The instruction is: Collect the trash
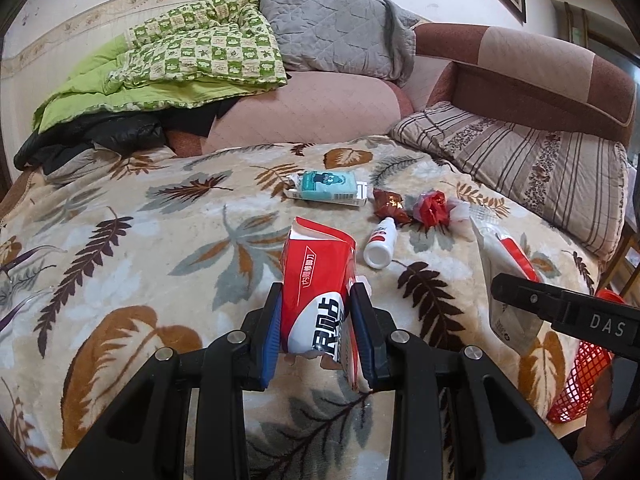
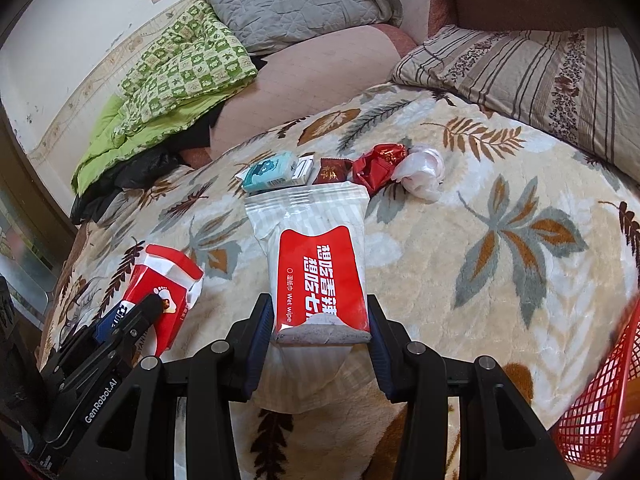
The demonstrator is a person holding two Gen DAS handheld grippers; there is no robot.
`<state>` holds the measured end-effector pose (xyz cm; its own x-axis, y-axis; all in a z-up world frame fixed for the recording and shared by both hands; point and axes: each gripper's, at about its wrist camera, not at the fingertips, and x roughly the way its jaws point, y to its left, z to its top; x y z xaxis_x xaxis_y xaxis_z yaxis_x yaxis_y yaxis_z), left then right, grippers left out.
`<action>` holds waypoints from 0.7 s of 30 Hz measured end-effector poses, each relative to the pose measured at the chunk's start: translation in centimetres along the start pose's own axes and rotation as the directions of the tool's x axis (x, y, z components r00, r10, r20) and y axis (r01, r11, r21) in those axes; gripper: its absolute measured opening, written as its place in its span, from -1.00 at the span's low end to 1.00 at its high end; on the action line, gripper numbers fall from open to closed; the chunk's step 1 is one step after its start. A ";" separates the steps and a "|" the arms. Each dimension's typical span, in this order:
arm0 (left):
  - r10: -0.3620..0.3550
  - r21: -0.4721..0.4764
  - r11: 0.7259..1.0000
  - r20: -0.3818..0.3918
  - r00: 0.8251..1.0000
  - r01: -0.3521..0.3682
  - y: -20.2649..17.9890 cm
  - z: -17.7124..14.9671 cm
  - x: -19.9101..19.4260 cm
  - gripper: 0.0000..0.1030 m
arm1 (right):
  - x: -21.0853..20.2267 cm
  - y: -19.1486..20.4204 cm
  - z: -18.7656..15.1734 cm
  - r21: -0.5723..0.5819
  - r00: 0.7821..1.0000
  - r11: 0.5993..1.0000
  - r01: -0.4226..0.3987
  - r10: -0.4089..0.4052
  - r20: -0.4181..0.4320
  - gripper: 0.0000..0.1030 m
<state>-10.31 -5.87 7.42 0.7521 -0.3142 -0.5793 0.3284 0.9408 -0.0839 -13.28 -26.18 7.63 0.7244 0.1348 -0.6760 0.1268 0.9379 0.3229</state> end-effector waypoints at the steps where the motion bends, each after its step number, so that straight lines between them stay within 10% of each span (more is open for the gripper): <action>1: 0.005 0.001 1.000 -0.001 1.000 -0.005 0.0 0.0 0.0 -0.39 | 0.0 0.0 0.0 -0.002 1.000 1.000 0.001 -0.001 0.000 -0.06; 21: 0.014 0.003 1.000 -0.012 1.000 -0.014 0.3 -0.1 0.4 -0.39 | 0.0 0.2 -0.1 -0.011 1.000 1.000 0.003 -0.003 0.002 -0.06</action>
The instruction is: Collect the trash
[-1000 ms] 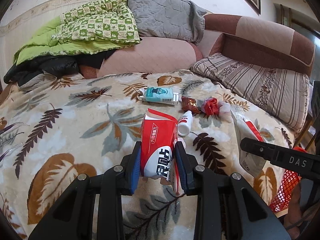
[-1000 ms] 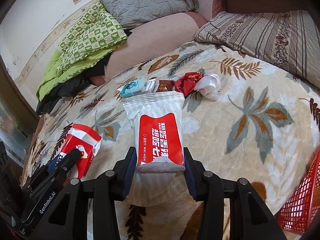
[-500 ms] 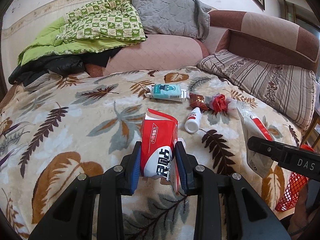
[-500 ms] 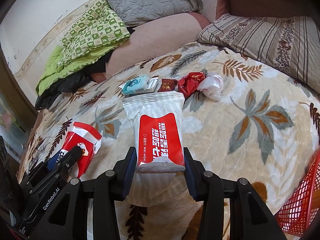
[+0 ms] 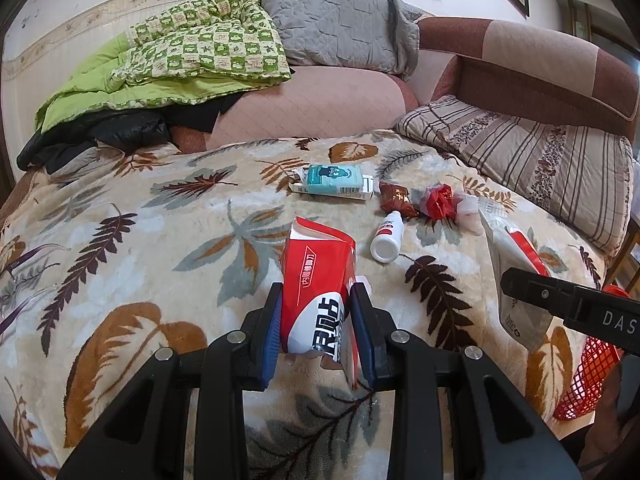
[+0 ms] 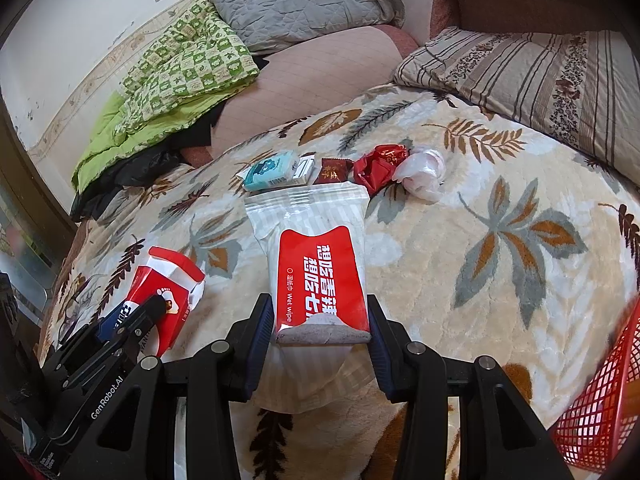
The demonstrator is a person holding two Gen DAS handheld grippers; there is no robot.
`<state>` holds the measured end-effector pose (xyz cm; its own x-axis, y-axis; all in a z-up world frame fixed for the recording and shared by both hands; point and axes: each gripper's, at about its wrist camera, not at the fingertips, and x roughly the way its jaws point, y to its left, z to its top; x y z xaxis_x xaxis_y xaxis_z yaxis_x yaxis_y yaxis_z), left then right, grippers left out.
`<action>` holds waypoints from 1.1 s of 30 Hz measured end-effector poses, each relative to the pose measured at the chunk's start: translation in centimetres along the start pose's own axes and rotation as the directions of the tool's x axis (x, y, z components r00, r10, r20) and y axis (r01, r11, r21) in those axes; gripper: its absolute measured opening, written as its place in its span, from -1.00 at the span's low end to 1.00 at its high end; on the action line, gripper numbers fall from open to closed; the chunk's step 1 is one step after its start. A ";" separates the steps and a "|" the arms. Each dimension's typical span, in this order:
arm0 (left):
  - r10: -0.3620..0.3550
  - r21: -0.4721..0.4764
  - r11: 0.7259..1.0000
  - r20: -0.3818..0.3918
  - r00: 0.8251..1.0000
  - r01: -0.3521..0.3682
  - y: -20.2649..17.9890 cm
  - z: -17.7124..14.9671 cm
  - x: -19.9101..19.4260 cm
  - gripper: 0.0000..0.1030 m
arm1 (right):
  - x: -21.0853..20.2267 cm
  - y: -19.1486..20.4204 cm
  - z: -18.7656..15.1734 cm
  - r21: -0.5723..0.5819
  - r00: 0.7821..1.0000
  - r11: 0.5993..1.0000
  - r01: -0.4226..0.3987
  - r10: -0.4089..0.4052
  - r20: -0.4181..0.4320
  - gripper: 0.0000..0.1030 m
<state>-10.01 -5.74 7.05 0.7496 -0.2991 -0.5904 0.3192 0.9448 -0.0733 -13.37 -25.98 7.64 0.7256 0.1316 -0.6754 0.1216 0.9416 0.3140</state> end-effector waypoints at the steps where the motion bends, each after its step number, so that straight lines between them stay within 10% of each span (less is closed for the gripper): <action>1: 0.000 -0.001 1.000 0.000 1.000 0.000 -0.1 0.0 0.0 -0.39 | 0.0 0.0 0.0 0.000 1.000 1.000 -0.001 0.001 0.001 -0.06; 33: 0.005 0.001 1.000 -0.001 1.000 -0.005 -0.3 0.0 0.0 -0.39 | -0.1 0.0 0.1 -0.001 1.000 1.000 -0.001 0.001 -0.005 -0.06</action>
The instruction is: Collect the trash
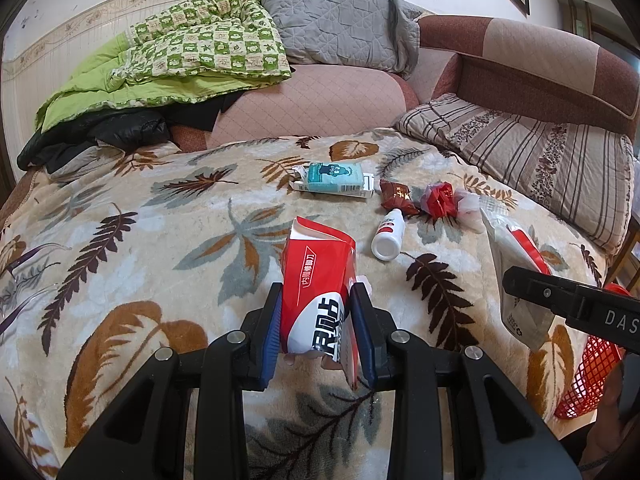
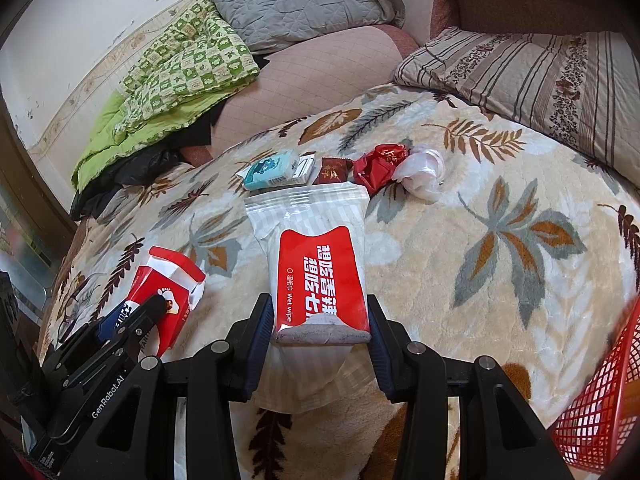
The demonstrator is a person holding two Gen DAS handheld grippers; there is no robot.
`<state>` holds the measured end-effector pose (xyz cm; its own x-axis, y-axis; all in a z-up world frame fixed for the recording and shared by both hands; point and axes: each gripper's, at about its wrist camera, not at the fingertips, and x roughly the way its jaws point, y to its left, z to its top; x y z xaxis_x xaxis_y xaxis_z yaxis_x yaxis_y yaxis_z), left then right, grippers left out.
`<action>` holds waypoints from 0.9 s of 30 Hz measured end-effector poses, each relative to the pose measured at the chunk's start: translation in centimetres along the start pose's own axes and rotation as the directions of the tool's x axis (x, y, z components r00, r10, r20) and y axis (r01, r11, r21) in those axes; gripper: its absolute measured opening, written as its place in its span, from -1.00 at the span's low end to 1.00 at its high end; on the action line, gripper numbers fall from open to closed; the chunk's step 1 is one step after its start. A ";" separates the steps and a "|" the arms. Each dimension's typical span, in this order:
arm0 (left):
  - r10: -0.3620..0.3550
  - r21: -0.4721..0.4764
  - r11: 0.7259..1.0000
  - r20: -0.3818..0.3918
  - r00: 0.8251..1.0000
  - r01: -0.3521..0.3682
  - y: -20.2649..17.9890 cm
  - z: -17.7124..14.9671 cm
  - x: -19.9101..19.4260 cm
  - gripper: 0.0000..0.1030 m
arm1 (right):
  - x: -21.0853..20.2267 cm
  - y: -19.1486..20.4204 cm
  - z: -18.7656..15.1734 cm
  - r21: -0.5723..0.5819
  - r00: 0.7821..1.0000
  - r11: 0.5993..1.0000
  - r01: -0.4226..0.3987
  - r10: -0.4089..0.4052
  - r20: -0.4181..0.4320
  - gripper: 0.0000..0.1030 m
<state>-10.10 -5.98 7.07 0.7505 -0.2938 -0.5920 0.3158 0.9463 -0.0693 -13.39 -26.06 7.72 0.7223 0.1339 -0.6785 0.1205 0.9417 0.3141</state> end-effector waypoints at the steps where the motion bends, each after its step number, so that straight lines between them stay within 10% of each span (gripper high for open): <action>1: 0.000 0.000 1.000 0.000 1.000 0.000 0.0 0.0 0.0 -0.39 | -0.1 0.0 0.0 0.001 1.000 1.000 0.000 0.000 0.002 -0.06; 27: -0.011 -0.003 1.000 -0.008 1.000 0.011 0.1 -0.4 0.2 -0.38 | -0.1 -0.1 0.0 0.001 1.000 1.000 0.002 -0.002 0.002 -0.06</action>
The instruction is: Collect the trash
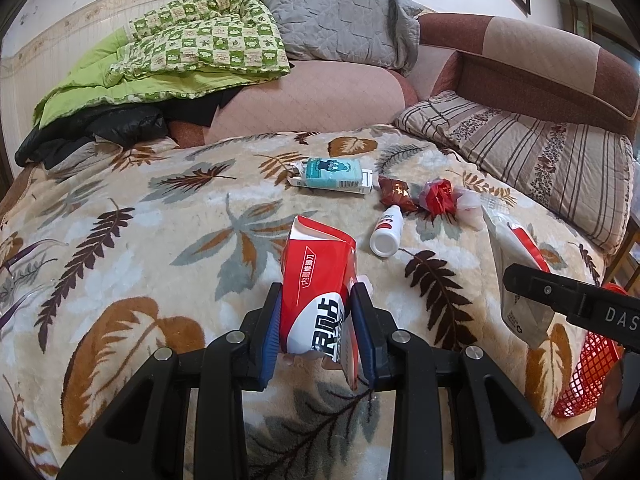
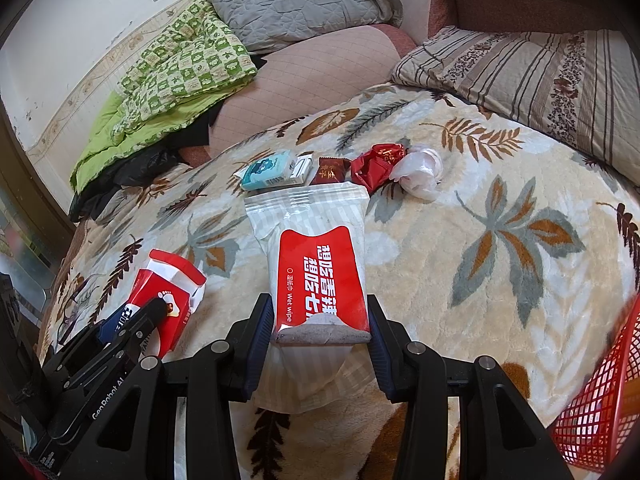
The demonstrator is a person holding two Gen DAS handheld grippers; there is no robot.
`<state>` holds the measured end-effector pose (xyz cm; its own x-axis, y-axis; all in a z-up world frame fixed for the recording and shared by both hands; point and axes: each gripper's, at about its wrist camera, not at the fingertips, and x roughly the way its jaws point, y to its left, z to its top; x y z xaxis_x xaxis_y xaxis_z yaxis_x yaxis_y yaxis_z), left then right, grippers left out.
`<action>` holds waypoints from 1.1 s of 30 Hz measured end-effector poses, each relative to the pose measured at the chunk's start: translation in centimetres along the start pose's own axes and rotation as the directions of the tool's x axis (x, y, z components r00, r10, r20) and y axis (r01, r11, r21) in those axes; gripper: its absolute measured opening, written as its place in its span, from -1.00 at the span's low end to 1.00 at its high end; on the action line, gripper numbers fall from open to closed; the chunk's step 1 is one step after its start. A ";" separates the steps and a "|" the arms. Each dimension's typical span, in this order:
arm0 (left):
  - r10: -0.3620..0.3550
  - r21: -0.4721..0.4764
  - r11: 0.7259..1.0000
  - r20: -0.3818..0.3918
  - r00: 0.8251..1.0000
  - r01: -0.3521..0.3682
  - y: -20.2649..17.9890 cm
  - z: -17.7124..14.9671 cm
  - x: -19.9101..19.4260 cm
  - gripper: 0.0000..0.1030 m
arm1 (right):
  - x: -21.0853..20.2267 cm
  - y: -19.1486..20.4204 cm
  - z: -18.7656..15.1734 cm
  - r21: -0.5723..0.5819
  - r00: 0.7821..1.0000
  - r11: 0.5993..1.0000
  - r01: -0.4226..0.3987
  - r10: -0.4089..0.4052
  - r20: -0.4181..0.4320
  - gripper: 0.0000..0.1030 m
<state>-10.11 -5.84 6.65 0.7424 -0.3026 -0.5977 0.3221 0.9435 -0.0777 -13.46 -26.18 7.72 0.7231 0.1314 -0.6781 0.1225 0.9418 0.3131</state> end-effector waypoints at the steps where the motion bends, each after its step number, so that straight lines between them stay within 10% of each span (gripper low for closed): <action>1: -0.007 -0.002 1.000 0.001 1.000 0.007 0.1 -0.2 -0.1 -0.38 | 0.0 -0.1 0.0 0.003 1.000 1.000 0.001 -0.001 0.000 -0.06; 19: -0.262 0.079 0.961 -0.064 0.963 0.266 -8.0 0.0 -2.6 -0.38 | -9.0 -8.4 -0.6 0.250 0.990 0.968 -0.033 -0.003 0.143 -0.06; 25: -0.414 0.160 0.891 -0.096 0.905 0.425 -16.1 1.5 -4.7 -0.36 | -17.1 -16.0 -2.9 0.370 0.971 0.928 0.046 -0.130 0.203 -0.05; 33: -0.579 0.215 0.753 -0.233 0.781 0.622 -28.5 0.6 -5.7 -0.35 | -22.8 -24.9 -7.4 0.532 0.940 0.832 0.155 -0.290 0.181 -0.03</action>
<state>-23.14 -31.09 12.72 0.2564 -0.7515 -0.6079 0.8309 0.4927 -0.2586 -38.01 -50.35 10.51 0.7670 -0.2062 -0.6076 0.5757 0.6393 0.5098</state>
